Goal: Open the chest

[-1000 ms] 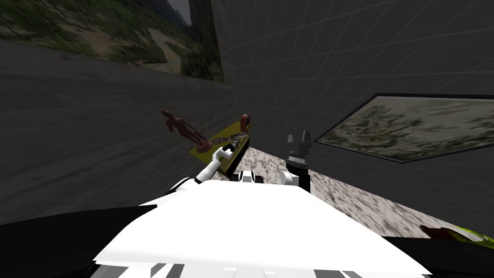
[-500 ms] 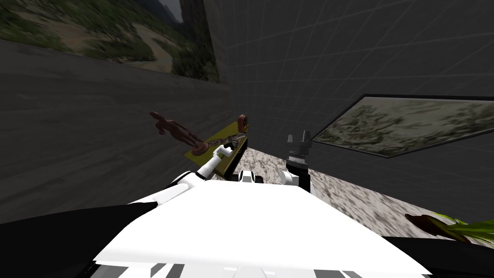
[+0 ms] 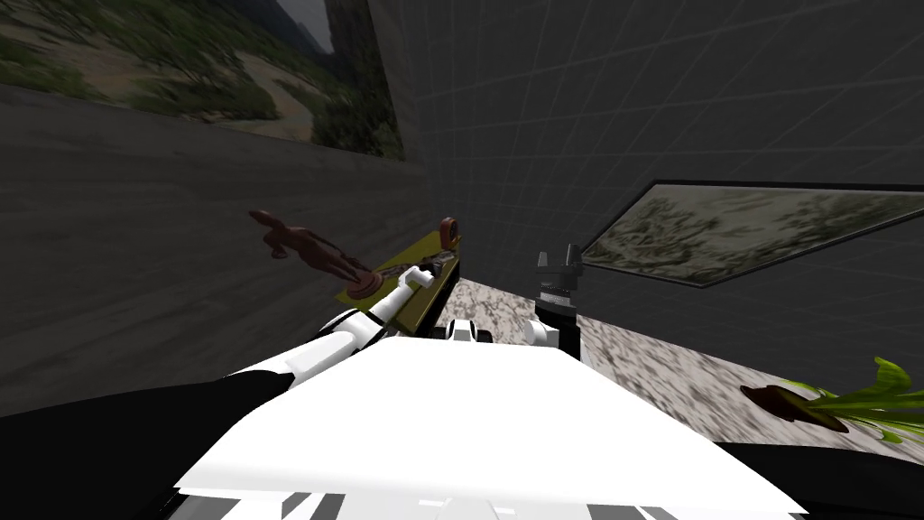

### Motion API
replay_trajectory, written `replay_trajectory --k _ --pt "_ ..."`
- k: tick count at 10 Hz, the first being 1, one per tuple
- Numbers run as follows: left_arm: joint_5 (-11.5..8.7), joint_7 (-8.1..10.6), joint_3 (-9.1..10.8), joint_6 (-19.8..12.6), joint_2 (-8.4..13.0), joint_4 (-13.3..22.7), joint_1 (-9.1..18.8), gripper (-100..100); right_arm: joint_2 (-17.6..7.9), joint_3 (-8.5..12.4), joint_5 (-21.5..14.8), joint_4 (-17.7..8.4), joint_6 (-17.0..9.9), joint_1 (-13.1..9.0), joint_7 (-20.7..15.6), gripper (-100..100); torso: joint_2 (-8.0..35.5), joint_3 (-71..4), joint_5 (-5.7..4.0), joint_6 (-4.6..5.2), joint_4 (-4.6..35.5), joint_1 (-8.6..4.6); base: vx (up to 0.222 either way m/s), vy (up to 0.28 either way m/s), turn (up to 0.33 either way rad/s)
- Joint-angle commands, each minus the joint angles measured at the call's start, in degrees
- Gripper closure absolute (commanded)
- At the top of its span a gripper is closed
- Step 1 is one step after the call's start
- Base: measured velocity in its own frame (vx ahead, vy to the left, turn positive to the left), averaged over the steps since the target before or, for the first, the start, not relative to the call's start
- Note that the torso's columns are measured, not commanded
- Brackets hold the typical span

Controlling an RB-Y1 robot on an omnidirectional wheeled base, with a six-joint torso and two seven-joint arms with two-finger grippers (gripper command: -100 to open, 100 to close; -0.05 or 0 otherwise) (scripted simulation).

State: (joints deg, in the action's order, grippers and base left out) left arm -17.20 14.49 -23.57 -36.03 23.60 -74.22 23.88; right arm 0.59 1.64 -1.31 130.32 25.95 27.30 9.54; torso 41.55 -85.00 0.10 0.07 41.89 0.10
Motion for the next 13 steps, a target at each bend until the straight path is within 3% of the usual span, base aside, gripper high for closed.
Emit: replay_trajectory --k 1,4,5,7,8,9,13 --pt "-0.67 0.67 -0.95 -3.24 1.00 2.70 1.93 -100 0.00 0.00 0.00 0.00 0.00 0.00 0.00 0 0.06 0.04 0.02 -0.04 0.00 0.07 0.032 -0.007 -0.058" --pt "-1.37 1.01 -1.58 -5.12 1.82 4.60 3.50 -100 0.00 0.00 0.00 0.00 0.00 0.00 0.00 0 -0.12 -0.06 0.02 -0.06 -0.06 0.23 0.015 -0.013 -0.045" --pt "-1.45 1.03 -1.39 -4.80 1.63 3.38 3.35 -100 0.00 0.00 0.00 0.00 0.00 0.00 0.00 0 -0.19 -0.10 0.04 -0.07 -0.09 0.29 -0.009 -0.007 0.002" --pt "-0.35 0.21 -0.57 -2.76 0.61 5.82 2.81 -100 0.00 0.00 0.00 0.00 0.00 0.00 0.00 0 -0.26 -0.11 0.06 0.09 -0.10 0.09 0.046 -0.024 -0.032" --pt "-0.70 0.42 -0.72 -3.14 0.76 5.37 3.35 -100 0.00 0.00 0.00 0.00 0.00 0.00 0.00 0 -0.48 -0.24 0.08 0.17 -0.19 0.07 0.014 -0.008 0.018" --pt "-1.24 0.92 -1.22 -4.44 1.42 3.80 3.31 100 0.00 0.00 0.00 0.00 0.00 0.00 0.00 0 -0.30 -0.17 0.09 0.16 -0.14 0.11 -0.026 0.010 0.029" --pt "-0.60 0.94 -0.75 -3.87 1.28 3.74 3.95 100 0.01 -0.01 0.00 0.00 0.00 -0.01 0.00 0 0.40 0.20 0.05 0.12 -0.30 -0.41 -0.032 -0.094 0.015"
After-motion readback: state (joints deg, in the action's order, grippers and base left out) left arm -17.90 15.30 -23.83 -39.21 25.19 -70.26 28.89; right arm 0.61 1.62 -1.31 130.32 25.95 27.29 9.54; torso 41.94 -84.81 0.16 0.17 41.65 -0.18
